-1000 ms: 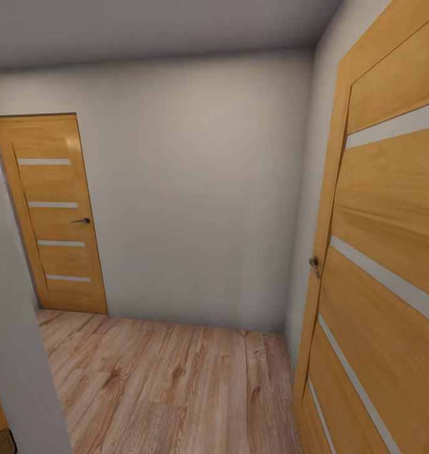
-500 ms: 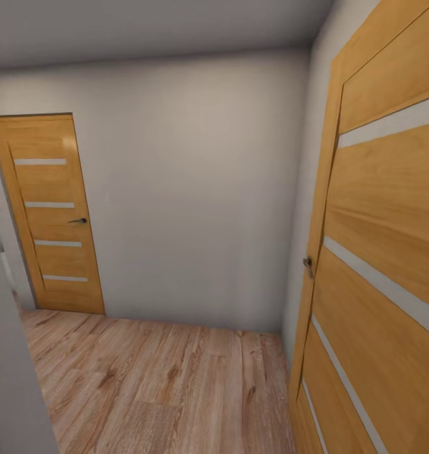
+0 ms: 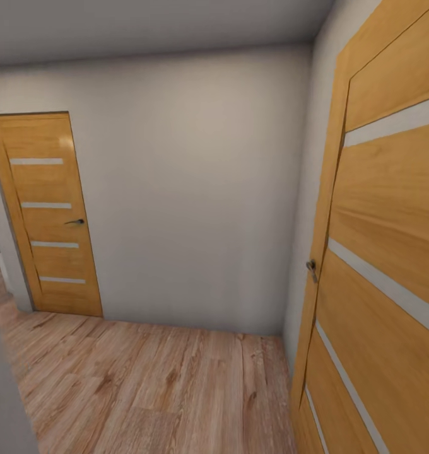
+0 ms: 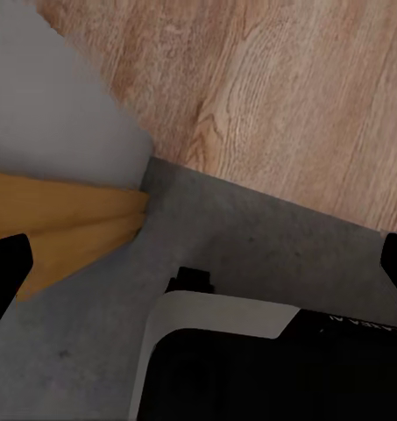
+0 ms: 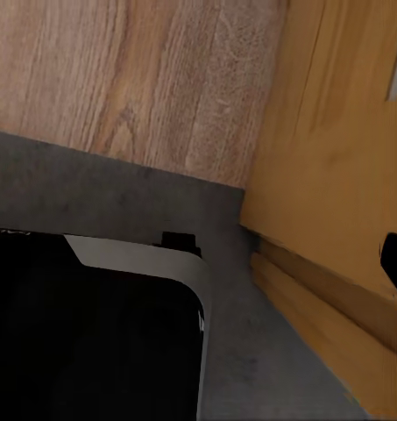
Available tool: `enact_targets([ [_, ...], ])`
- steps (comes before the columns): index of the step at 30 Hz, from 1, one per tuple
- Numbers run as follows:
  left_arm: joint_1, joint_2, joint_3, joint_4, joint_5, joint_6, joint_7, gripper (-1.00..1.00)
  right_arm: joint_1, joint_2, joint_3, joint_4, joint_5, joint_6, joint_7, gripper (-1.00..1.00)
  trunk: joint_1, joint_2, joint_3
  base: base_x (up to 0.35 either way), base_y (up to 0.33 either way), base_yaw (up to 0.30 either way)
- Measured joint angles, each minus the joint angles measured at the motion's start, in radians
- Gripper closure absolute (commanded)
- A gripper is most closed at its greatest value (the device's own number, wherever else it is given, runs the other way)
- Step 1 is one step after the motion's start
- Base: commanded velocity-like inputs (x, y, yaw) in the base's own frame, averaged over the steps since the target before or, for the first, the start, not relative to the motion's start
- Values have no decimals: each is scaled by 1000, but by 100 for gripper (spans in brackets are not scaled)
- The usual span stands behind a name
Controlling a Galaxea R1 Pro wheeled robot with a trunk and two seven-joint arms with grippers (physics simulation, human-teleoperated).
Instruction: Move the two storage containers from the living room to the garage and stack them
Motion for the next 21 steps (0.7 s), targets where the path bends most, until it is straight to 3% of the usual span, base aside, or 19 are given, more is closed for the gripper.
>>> enact_targets([
  [21, 0, 0, 0, 0, 0, 4, 0, -100, 0, 0, 0, 0, 0, 0, 0, -100, 0, 0, 0, 321, 0, 0],
])
